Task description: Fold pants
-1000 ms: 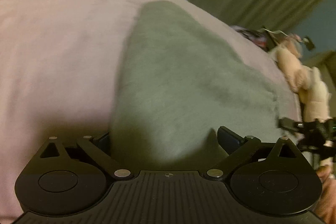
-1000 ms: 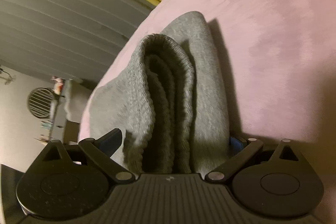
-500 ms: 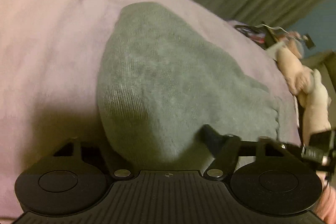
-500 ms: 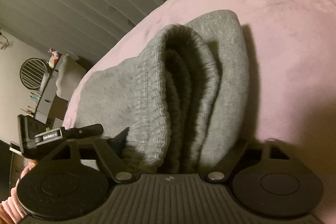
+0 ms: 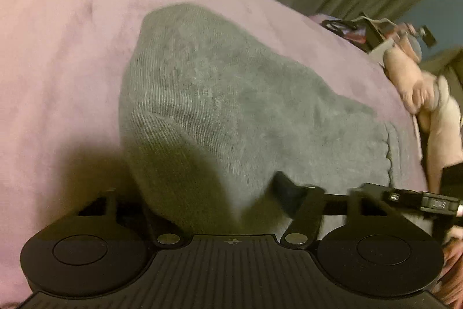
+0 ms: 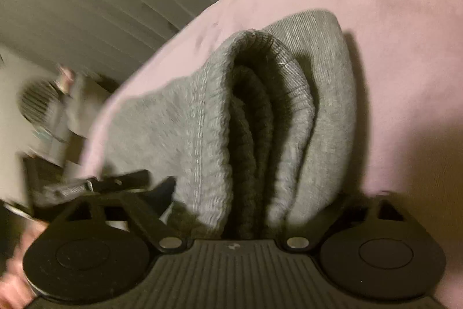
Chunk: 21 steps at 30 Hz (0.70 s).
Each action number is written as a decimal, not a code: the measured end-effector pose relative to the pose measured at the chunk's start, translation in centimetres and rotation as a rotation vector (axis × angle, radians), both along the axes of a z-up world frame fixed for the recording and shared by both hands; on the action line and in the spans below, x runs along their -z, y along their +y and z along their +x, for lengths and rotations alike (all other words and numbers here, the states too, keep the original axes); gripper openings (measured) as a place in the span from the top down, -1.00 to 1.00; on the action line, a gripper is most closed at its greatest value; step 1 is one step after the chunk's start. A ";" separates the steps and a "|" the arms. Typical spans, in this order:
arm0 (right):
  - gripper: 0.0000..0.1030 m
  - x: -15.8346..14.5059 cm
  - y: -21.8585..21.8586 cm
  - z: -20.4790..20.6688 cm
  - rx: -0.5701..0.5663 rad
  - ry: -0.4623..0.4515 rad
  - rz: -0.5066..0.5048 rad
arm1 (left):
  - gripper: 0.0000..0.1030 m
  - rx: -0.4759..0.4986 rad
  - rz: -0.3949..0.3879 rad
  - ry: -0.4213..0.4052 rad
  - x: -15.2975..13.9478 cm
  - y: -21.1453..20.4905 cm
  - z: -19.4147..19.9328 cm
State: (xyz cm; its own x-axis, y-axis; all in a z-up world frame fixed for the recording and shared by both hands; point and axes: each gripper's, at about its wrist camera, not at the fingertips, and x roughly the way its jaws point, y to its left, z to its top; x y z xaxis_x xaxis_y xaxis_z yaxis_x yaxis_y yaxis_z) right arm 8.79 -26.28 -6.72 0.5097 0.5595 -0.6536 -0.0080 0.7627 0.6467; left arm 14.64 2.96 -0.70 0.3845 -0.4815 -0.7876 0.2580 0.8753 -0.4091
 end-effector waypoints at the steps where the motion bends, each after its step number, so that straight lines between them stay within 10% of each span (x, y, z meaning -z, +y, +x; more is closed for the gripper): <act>1: -0.38 -0.5 0.6 -0.4 -0.014 -0.025 -0.050 | 0.05 0.009 0.008 -0.021 -0.4 -0.1 -0.5; 21: -0.11 -9.8 3.2 1.8 -0.032 -0.209 -0.214 | 0.39 -0.085 -0.115 -0.143 -6.2 -1.0 2.3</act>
State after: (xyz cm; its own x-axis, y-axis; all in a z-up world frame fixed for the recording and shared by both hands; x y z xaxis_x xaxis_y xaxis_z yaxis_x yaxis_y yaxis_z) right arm 10.56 -23.04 3.05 0.6303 0.4383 -0.6408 -0.1501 0.8786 0.4533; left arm 16.90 1.93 5.48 0.5315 -0.5260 -0.6640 0.2481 0.8461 -0.4717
